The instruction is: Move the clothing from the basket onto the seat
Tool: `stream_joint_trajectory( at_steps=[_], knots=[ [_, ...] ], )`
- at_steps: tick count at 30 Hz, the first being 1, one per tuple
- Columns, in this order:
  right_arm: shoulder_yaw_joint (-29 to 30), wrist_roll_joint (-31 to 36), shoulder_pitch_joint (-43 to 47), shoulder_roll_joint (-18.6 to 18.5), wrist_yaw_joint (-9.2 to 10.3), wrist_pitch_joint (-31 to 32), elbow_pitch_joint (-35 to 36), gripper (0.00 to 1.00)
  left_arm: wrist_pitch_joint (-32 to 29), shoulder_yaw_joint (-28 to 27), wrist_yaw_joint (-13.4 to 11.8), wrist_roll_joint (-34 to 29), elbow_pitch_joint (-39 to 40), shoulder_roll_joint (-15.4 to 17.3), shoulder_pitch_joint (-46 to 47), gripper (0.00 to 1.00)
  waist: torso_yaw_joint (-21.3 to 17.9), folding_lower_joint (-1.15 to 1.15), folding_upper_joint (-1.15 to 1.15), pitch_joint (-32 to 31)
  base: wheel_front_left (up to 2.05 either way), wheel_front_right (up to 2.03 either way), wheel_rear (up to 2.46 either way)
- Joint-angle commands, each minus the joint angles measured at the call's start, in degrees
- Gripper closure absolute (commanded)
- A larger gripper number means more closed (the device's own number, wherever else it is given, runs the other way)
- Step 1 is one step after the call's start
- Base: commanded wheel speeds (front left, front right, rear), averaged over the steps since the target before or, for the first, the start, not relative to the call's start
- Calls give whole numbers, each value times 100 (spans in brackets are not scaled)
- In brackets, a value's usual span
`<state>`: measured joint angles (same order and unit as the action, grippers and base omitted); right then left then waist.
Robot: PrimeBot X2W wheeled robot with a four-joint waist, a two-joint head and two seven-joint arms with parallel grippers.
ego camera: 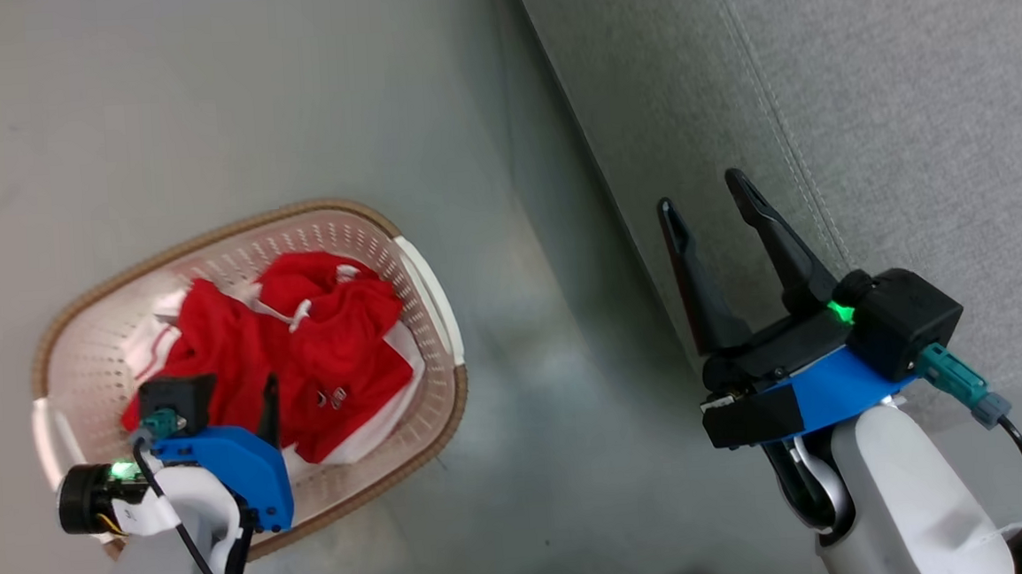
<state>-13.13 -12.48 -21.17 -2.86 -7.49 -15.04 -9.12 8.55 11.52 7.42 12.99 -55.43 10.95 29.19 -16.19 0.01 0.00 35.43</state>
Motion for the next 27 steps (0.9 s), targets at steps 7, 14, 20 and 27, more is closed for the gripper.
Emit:
stream_joint_trajectory(
  at_steps=[7,14,20,27],
  knots=[
    [-298,-217,-331,-4,-1,-21,235,0,-52,-28,-93,27,-327,215,529,0,-328,-1,0,769,0,0,0],
    [-465,-360,-462,-5,-1,-21,362,0,-209,-81,-315,72,-536,373,902,0,-437,-1,0,1180,0,0,0],
    [-569,-522,-506,-4,-1,-21,422,0,-387,-53,-487,23,-685,562,1099,0,-571,-1,0,1405,0,0,0],
    [-595,-625,-516,-4,-1,-21,440,0,-540,1,-558,29,-756,673,1215,35,-645,-1,0,1516,0,0,0]
  ],
)
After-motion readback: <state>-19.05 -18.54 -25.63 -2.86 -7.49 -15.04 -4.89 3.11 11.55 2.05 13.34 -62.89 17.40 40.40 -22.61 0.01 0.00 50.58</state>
